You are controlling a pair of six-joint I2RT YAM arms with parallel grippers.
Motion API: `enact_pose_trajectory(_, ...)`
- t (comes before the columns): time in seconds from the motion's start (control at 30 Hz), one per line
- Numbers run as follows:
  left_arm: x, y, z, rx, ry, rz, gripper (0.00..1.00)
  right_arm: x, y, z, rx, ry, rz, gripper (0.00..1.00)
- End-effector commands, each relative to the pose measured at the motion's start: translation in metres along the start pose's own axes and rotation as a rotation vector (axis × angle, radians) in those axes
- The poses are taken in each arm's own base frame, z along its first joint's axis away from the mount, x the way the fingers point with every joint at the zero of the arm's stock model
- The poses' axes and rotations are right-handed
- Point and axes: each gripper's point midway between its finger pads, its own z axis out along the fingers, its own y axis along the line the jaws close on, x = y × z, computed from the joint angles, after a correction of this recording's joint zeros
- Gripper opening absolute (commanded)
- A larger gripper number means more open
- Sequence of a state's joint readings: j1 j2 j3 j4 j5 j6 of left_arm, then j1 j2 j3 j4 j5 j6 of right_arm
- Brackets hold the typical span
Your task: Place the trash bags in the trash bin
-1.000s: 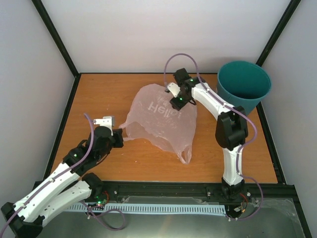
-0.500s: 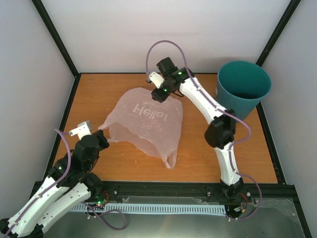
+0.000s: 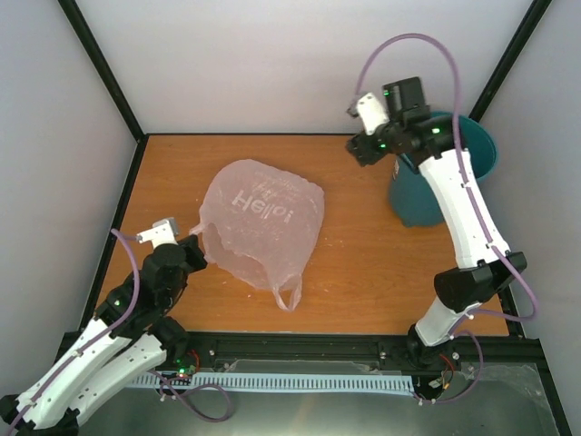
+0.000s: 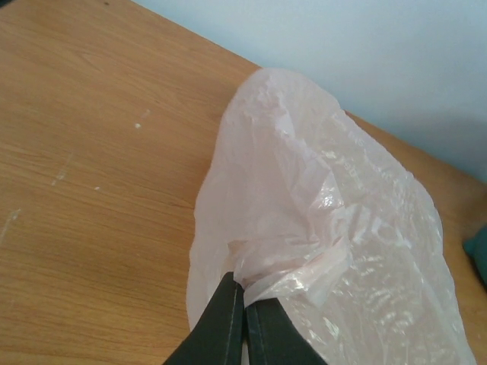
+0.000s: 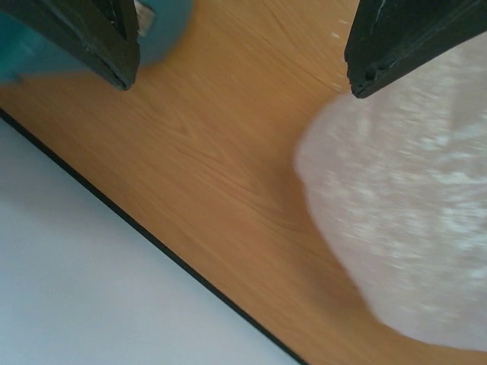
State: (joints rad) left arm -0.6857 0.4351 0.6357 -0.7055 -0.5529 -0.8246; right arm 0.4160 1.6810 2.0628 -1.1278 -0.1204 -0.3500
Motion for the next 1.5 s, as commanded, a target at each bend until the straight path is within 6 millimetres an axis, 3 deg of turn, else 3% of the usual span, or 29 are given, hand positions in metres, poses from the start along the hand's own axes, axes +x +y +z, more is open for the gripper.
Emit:
enact_pose_trajectory(0.0, 0.004, -0.023, 0.007, 0.087, 0.027, 0.072, 0.01, 0.051, -0.060, -0.013, 0.123, 0.141, 0.079, 0.75)
enact_pose_trajectory(0.1, 0.006, -0.025, 0.008, 0.099, 0.033, 0.077, 0.01, 0.087, -0.079, -0.015, 0.128, 0.226, 0.119, 0.77)
enact_pose_trajectory(0.2, 0.006, -0.026, 0.007, 0.108, 0.028, 0.077, 0.01, 0.111, -0.083, -0.011, 0.130, 0.275, 0.131, 0.77)
enact_pose_trajectory(0.47, 0.008, -0.028, 0.008, 0.122, 0.035, 0.085, 0.01, 0.133, -0.085, -0.001, 0.138, 0.334, 0.117, 0.70)
enact_pose_trajectory(0.77, 0.008, -0.029, 0.008, 0.121, 0.037, 0.087, 0.01, 0.123, -0.079, 0.004, 0.079, 0.294, 0.109, 0.41)
enact_pose_trajectory(1.03, 0.008, -0.029, 0.007, 0.128, 0.033, 0.084, 0.01, 0.107, -0.055, -0.002, -0.049, 0.218, 0.091, 0.13)
enact_pose_trajectory(1.47, 0.007, -0.030, 0.006, 0.135, 0.030, 0.082, 0.01, 0.080, 0.031, -0.005, -0.241, 0.134, -0.098, 0.08)
